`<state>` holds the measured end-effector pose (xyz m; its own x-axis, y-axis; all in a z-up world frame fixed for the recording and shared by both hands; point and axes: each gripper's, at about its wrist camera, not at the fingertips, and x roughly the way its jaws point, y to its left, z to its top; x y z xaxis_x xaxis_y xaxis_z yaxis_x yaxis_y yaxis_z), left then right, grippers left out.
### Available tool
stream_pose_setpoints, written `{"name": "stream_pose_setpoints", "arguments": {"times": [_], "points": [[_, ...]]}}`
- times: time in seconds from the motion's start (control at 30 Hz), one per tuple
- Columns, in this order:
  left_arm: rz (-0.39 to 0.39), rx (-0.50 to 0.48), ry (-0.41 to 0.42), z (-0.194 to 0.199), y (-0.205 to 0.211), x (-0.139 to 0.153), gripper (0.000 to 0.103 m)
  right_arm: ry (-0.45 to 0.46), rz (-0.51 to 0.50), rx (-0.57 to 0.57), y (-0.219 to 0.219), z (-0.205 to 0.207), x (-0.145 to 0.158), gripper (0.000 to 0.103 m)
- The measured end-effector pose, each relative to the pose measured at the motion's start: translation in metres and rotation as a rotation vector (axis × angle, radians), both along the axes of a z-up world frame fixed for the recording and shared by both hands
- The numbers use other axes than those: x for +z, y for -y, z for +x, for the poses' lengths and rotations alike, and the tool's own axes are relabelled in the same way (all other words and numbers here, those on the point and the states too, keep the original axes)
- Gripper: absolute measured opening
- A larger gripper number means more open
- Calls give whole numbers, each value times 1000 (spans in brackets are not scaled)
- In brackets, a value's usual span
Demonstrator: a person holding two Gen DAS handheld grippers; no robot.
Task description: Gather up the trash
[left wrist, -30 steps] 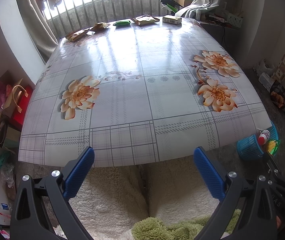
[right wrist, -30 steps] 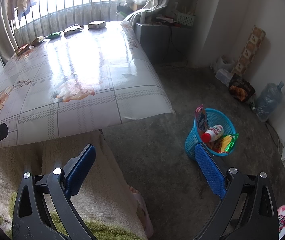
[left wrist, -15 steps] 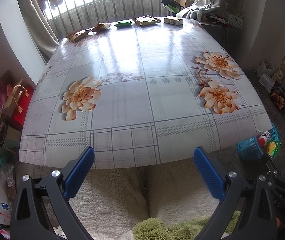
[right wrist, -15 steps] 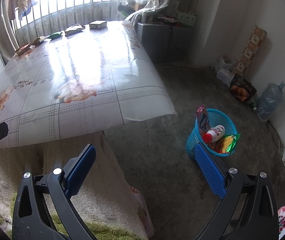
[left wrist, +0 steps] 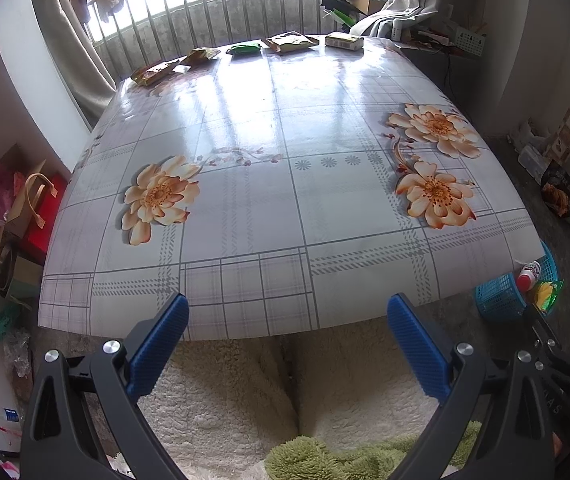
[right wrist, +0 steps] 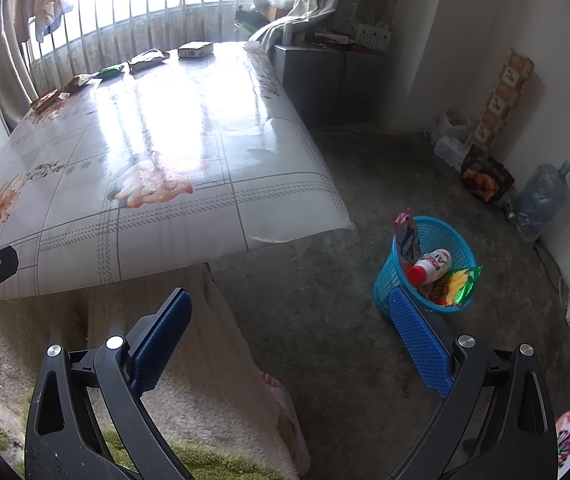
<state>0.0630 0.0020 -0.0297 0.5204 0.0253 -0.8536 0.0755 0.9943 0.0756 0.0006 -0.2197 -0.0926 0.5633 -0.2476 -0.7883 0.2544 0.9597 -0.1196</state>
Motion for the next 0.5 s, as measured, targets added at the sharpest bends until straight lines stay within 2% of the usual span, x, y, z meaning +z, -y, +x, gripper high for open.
{"name": "stream_pose_setpoints", "arguments": {"times": [0.5], "points": [[1,0,-4,0,0,-1,97,-2,2,-1,1,0,0,95]]}}
